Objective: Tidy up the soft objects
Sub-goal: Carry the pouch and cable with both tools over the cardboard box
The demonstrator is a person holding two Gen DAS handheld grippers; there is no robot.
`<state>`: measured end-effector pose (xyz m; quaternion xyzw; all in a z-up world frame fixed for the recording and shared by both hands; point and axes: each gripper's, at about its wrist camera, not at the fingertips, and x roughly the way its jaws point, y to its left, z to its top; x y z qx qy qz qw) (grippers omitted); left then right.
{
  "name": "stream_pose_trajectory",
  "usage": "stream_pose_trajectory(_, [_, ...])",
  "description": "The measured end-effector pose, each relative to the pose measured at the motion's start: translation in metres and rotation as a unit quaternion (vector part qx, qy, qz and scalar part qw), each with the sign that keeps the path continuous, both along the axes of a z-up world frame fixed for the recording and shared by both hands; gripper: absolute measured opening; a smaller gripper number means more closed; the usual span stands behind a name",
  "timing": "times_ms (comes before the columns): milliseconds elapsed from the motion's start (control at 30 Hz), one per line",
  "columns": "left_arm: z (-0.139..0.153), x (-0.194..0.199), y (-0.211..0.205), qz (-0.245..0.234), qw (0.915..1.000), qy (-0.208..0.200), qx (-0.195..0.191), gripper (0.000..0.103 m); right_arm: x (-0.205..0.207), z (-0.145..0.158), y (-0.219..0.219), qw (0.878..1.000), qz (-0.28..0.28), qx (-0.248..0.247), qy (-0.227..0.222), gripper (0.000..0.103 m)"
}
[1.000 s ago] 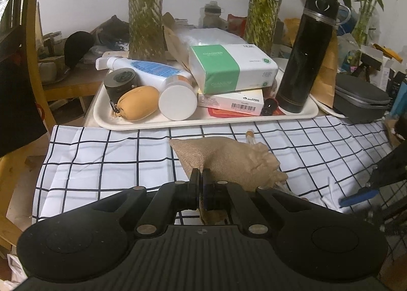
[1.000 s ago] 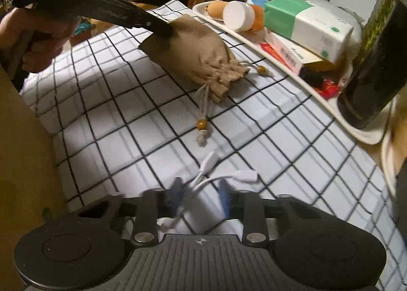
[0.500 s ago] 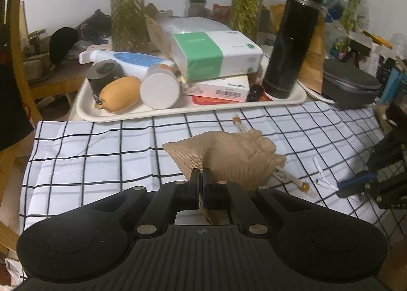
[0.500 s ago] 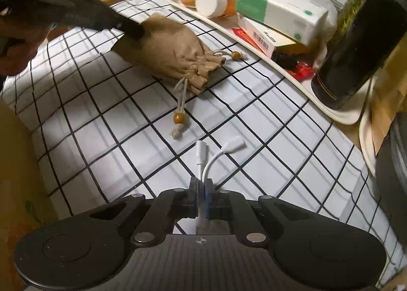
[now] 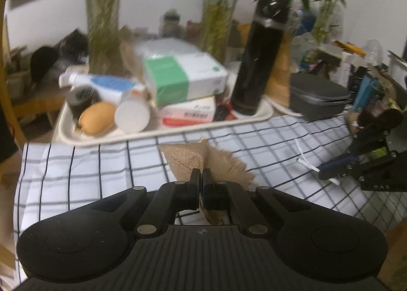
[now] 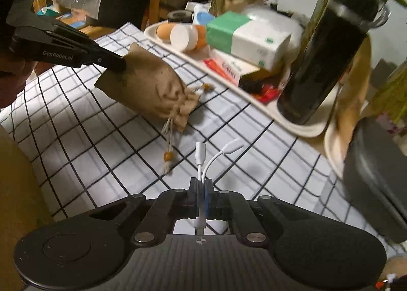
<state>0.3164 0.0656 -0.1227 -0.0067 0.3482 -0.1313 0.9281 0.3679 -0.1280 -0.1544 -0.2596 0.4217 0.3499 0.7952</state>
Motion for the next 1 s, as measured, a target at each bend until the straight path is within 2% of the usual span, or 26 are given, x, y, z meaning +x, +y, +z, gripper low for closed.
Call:
stream_pose_trajectory(333, [0.039, -0.027, -0.013, -0.029, 0.9981, -0.049, 0.025, 0.002, -0.030, 0.049, -0.014, 0.998, -0.014, 0.018, -0.064, 0.006])
stream_pose_trajectory(633, [0.085, -0.057, -0.018, -0.033, 0.9946, -0.086, 0.048, 0.002, -0.064, 0.091, -0.021, 0.994, -0.026, 0.037, -0.099, 0.006])
stream_pose_trajectory(1000, [0.133, -0.115, -0.033, -0.051, 0.9889, -0.128, 0.056, 0.002, -0.121, 0.147, -0.032, 0.988, -0.037, 0.057, -0.142, 0.006])
